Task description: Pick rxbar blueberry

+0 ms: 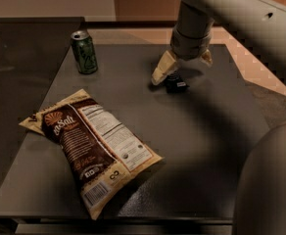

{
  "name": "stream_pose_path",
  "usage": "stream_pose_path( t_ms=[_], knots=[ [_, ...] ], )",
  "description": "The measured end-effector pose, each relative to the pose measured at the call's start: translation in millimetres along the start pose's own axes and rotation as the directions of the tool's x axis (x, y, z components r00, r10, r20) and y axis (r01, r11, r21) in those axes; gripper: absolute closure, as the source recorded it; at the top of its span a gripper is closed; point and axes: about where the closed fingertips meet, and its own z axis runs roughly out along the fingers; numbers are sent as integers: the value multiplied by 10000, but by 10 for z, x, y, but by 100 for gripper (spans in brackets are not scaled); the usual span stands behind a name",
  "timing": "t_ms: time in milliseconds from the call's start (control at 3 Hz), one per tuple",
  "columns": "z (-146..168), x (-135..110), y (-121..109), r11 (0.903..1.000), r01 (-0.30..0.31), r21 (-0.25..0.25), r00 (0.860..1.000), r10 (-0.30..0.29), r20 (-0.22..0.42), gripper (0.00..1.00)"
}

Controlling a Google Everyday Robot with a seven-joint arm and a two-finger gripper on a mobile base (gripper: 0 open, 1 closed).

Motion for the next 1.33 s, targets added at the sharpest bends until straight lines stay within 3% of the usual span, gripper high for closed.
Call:
stream_pose_path(
  t_ms=[333, 1000, 1333],
  knots=[
    [133, 12, 23, 9995, -299, 23, 9989, 300, -355, 0],
    [279, -139, 60, 9998, -195, 4, 9981, 195, -579, 0],
    [309, -146, 79, 9999, -115, -69, 9981, 110, -600, 18]
  ],
)
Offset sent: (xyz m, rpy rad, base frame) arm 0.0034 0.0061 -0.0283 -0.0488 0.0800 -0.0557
